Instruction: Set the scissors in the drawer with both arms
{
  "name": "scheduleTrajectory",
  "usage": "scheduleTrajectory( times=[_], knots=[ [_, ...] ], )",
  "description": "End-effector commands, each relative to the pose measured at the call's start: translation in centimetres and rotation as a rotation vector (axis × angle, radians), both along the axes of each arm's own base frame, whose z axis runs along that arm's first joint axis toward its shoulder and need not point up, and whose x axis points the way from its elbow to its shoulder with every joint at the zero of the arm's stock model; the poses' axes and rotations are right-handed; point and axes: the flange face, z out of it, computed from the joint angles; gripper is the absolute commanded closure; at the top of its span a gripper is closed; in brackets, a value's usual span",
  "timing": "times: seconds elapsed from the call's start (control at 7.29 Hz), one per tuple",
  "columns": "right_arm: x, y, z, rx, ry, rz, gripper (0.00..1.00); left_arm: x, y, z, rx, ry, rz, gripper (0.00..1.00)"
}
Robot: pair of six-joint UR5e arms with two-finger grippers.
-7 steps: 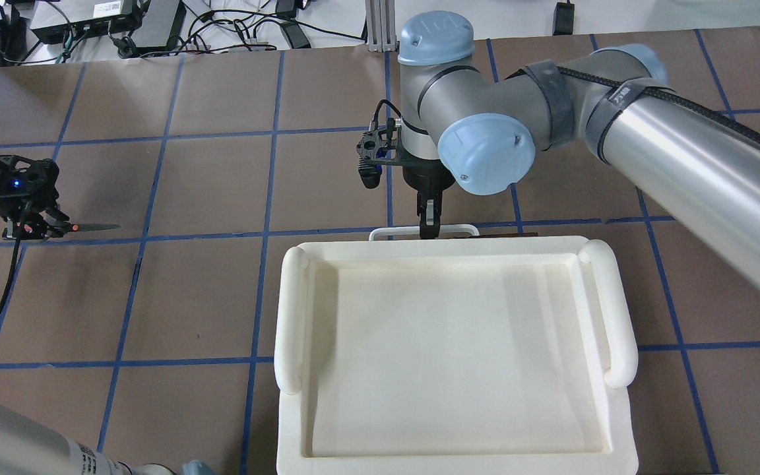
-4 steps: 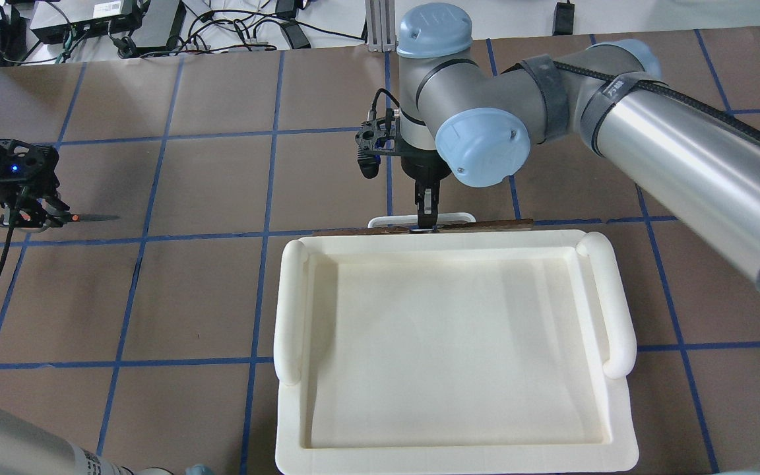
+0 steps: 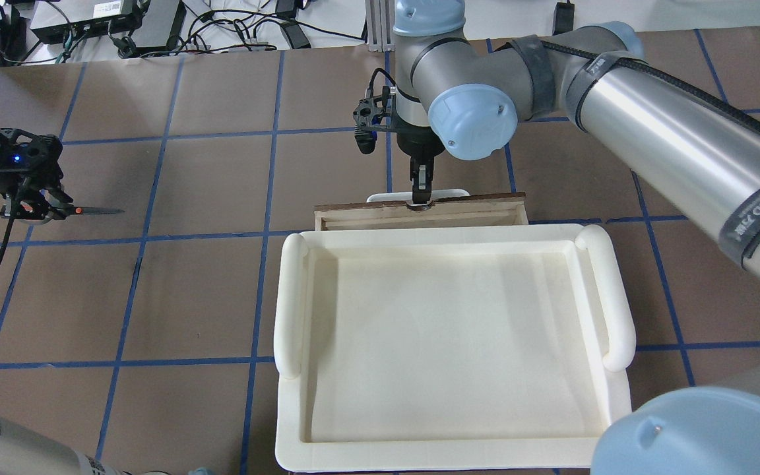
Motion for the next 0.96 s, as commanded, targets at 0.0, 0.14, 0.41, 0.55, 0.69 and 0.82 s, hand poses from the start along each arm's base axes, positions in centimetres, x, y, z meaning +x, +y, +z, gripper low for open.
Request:
scheduleTrajectory(
  times=[0.0, 0.14, 0.41, 0.55, 0.69, 0.82],
  knots=[
    [-1.1, -2.1, 0.2, -0.014, -0.017, -0.012, 0.59, -0.2, 0.0, 0.2, 0.000, 0.002, -0.001, 1.00],
    [-1.4, -3.1, 0.1, -0.020, -0.020, -0.020, 0.59, -0.2, 0.1, 0.2, 0.002, 0.007, -0.001, 1.00],
    [-1.1, -4.1, -0.2, -0.024, -0.023, -0.021, 0.60, -0.3, 0.0, 0.0, 0.014, 0.001, 0.002, 1.00],
    [-1.1, -4.2, -0.4, -0.025, -0.023, -0.021, 0.60, -0.3, -0.1, 0.4, 0.012, 0.000, 0.000, 1.00],
    [-1.0, -4.5, -0.7, -0.033, -0.030, -0.022, 0.61, -0.4, -0.3, 1.2, 0.023, 0.008, 0.000, 1.00],
    [-0.8, -4.6, -0.5, -0.042, -0.050, -0.021, 0.61, -2.4, -0.6, 3.7, 0.034, 0.024, -0.016, 1.00]
  ],
)
